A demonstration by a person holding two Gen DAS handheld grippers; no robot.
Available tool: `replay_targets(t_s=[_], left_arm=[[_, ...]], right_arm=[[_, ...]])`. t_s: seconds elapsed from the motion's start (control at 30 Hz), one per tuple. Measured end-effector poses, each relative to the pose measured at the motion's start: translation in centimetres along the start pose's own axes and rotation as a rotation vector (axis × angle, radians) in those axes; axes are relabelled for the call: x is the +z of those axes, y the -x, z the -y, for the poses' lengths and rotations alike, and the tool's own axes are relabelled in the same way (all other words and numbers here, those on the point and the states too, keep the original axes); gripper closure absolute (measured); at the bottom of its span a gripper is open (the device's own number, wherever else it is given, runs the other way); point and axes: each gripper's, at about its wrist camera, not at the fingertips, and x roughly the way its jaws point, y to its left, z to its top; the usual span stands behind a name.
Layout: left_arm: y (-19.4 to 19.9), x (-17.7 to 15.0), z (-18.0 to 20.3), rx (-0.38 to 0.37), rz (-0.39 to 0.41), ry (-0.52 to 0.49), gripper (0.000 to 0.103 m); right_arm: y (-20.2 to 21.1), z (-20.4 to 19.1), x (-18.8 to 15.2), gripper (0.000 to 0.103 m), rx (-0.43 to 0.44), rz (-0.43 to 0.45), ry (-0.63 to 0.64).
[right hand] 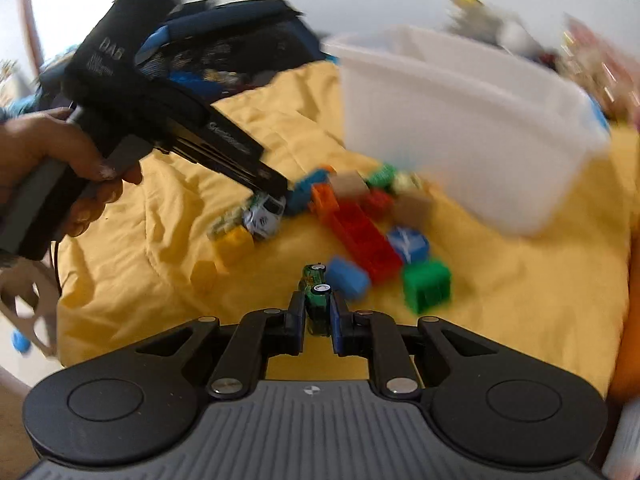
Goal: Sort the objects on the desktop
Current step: 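Grasp the white numbered race car with the left tool while the right tool grasps the dark green car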
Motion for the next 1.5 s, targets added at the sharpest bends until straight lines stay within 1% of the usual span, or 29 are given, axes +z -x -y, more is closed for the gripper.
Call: replay_targets(t_s=[0.07, 0.17, 0.23, 0.33, 0.43, 0.5, 0.57, 0.63, 0.67, 0.7, 0.73, 0.8, 0.87, 0.9, 0.93, 0.97, 1.0, 1.07, 1.13, 1.2, 1.3, 1.33, 1.37, 1.4, 1.47, 1.5], left_arm=[[0.5, -0.7, 0.8, -0.017, -0.015, -0.031, 0.083], [1.8, -1.4, 1.5, -0.138, -0.049, 0.016, 0.084], [2.0, -2.4, 2.1, -0.258, -0.099, 0.069, 0.084], [0.9, -4.4, 3.0, -0.339, -0.182, 0.101, 0.084], [-0.5, -5.9, 3.0, -0.275, -0.226, 0.115, 0.082], [-0.3, -6.3, 2.4, -0.227, -0.22, 0.137, 0.077], [0.4, -6.2, 2.2, -0.195, -0.196, 0.118, 0.072], [1.3, -6.1, 2.3, -0.12, -0.173, 0.073, 0.068], [1.5, -6.0, 2.2, -0.098, -0.168, 0.062, 0.066], [1.9, -6.0, 2.3, -0.087, -0.16, 0.054, 0.063], [2.4, -6.0, 2.3, -0.088, -0.153, 0.049, 0.06], [3.2, -5.9, 2.0, -0.088, -0.14, 0.039, 0.059], [3.8, -6.1, 2.6, -0.085, -0.129, 0.007, 0.056], [3.9, -6.1, 3.0, -0.086, -0.125, -0.012, 0.055], [3.9, -6.1, 3.3, -0.083, -0.125, -0.02, 0.055], [3.9, -6.2, 3.6, -0.083, -0.128, -0.025, 0.055], [3.6, -6.2, 4.1, -0.085, -0.134, -0.028, 0.055], [2.8, -6.2, 4.8, -0.068, -0.146, -0.029, 0.055], [1.8, -6.2, 5.2, -0.044, -0.154, -0.02, 0.055], [1.1, -5.9, 5.3, -0.036, -0.156, -0.009, 0.054], [-0.1, -5.4, 6.2, -0.001, -0.16, -0.046, 0.047], [-0.5, -5.2, 6.8, 0.023, -0.155, -0.081, 0.047], [-1.0, -5.1, 7.2, 0.049, -0.161, -0.111, 0.048], [-1.4, -5.0, 7.5, 0.069, -0.165, -0.132, 0.052], [-1.3, -5.1, 7.9, 0.089, -0.154, -0.186, 0.061], [-1.2, -5.2, 7.9, 0.087, -0.157, -0.22, 0.062]], right_arm=[[0.8, 1.1, -1.0, 0.088, 0.012, -0.016, -0.081], [1.3, 2.5, -2.1, 0.088, 0.032, -0.036, -0.201], [1.9, 3.0, -2.4, 0.088, 0.036, -0.035, -0.24], [2.8, 3.6, -2.7, 0.088, 0.091, -0.024, -0.305], [2.7, 4.0, -3.3, 0.088, 0.106, -0.04, -0.354], [2.2, 4.3, -3.6, 0.088, 0.077, -0.058, -0.374], [2.2, 4.1, -3.4, 0.087, 0.059, -0.052, -0.353], [2.5, 2.9, -2.8, 0.078, 0.043, -0.036, -0.263], [2.6, 1.9, -2.4, 0.07, 0.025, -0.029, -0.191], [2.5, 0.5, -2.1, 0.066, 0.009, -0.032, -0.095], [2.3, -0.5, -1.9, 0.065, -0.002, -0.041, -0.022], [1.4, -2.7, -1.9, 0.067, -0.034, -0.064, 0.116], [0.1, -4.0, -2.2, 0.068, -0.075, -0.103, 0.194], [-0.7, -4.2, -2.5, 0.069, -0.101, -0.121, 0.216], [-1.3, -4.3, -2.6, 0.069, -0.128, -0.137, 0.229], [-1.5, -4.1, -2.8, 0.073, -0.152, -0.137, 0.23], [-1.5, -3.6, -2.7, 0.086, -0.152, -0.134, 0.2], [-0.8, -1.8, -2.3, 0.087, -0.109, -0.135, 0.067], [0.1, 0.8, -1.9, 0.087, 0.003, -0.115, -0.125], [0.1, 2.9, -2.1, 0.086, 0.068, -0.123, -0.26], [-0.5, 5.2, -3.2, 0.086, 0.117, -0.148, -0.404], [-0.4, 5.5, -3.4, 0.08, 0.114, -0.15, -0.428], [0.0, 5.7, -3.7, 0.069, 0.09, -0.139, -0.436], [0.3, 5.6, -3.8, 0.064, 0.056, -0.125, -0.425], [1.0, 5.5, -3.7, 0.064, -0.001, -0.116, -0.383], [1.2, 5.5, -3.6, 0.063, -0.013, -0.112, -0.366]])
